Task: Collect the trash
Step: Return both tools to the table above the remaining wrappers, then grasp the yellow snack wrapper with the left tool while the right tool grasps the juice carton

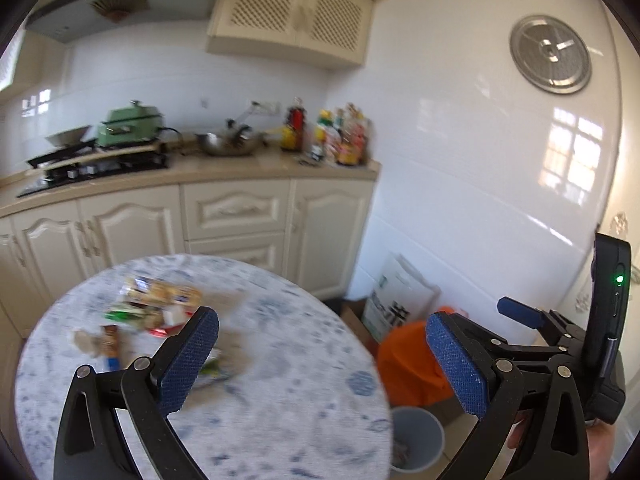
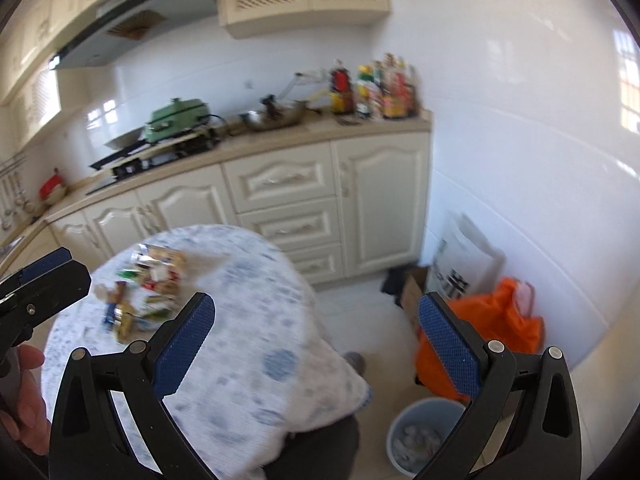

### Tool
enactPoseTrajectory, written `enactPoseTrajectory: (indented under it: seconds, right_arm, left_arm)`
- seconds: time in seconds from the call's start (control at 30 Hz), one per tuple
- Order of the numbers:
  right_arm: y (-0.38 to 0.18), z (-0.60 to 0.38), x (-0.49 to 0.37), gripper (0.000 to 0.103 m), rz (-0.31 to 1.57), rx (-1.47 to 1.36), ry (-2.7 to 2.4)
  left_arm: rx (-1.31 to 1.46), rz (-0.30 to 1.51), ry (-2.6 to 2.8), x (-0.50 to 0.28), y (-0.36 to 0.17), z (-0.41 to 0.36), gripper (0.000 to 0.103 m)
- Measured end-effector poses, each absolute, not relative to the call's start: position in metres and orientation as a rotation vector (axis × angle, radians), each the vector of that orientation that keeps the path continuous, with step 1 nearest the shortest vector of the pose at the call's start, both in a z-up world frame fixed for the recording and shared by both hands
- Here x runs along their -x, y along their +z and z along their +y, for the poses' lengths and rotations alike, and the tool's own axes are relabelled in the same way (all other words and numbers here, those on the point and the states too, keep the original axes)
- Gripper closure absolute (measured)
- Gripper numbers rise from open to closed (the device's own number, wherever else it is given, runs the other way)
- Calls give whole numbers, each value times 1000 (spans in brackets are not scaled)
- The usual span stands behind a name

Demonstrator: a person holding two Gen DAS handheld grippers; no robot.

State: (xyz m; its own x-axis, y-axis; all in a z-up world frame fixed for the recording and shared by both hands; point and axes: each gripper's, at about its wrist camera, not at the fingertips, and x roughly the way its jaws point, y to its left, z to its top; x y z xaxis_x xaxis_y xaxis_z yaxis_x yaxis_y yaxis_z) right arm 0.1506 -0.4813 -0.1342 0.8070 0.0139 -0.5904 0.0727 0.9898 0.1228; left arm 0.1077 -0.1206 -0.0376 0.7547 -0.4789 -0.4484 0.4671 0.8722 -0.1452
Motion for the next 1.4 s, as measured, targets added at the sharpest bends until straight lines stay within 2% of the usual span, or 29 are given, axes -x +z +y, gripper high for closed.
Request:
enactPoseTrajectory:
  seconds: [0.17, 0.43, 0.77, 1.07, 1.4]
  right_arm:
    - [-119, -438, -159, 0, 600, -112, 30]
    - [-112, -392, -168, 0, 583, -79, 120]
    - [-137, -344, -187, 0, 651, -7, 197]
    - [-182, -327, -217, 0, 772, 52, 233]
    - [-229, -342, -251, 0, 878, -4, 209]
  left_arm:
    - [57, 459, -435, -90, -34, -68, 1]
    - [52, 432, -284, -80, -40, -25, 1]
    - [65, 551, -194, -108, -77, -13, 1]
    - [99, 709, -199, -180, -122, -20, 1]
    - [95, 869, -218, -262, -186, -44, 17]
